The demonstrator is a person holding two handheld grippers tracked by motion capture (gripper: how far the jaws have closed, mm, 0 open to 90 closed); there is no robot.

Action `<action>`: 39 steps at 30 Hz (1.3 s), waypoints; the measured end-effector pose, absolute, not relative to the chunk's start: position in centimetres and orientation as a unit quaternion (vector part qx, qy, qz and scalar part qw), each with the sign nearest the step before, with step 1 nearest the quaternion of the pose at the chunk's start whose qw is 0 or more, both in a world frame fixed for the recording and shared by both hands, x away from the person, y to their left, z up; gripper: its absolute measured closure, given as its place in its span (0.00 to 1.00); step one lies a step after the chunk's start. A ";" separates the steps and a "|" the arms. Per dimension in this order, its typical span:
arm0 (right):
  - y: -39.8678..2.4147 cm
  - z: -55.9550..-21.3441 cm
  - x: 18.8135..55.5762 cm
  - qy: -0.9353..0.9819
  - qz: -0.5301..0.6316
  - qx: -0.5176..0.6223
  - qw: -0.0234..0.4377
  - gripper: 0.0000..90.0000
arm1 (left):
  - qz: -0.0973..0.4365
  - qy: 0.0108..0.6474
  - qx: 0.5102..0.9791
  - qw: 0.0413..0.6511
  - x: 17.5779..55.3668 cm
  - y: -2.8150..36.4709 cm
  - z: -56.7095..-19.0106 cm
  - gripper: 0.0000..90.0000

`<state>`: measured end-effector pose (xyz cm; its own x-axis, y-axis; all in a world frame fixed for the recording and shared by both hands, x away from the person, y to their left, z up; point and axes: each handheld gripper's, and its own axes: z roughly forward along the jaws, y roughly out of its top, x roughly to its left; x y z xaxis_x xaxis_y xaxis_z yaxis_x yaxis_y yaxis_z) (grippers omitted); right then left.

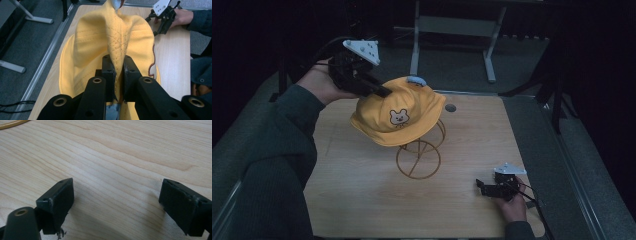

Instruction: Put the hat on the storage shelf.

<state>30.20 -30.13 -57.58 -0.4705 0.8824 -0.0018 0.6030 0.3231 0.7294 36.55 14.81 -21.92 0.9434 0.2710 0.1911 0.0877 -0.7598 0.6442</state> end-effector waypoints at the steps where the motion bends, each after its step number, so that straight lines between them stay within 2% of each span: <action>1: -30.1 -57.6 30.2 0.787 0.340 0.472 0.205 0.14 | 0.138 0.095 0.929 0.332 36.6 14.7 -21.9 0.92; 39: -30.1 -57.6 30.2 0.787 0.339 0.472 0.205 0.14 | 0.129 0.089 0.928 0.338 38.2 11.4 -23.9 0.90</action>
<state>30.19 -30.13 -57.56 -0.4699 0.8827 -0.0017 0.6052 0.3235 0.7274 38.21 11.38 -23.93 0.9508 0.2520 0.1802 0.0774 -0.7564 0.6496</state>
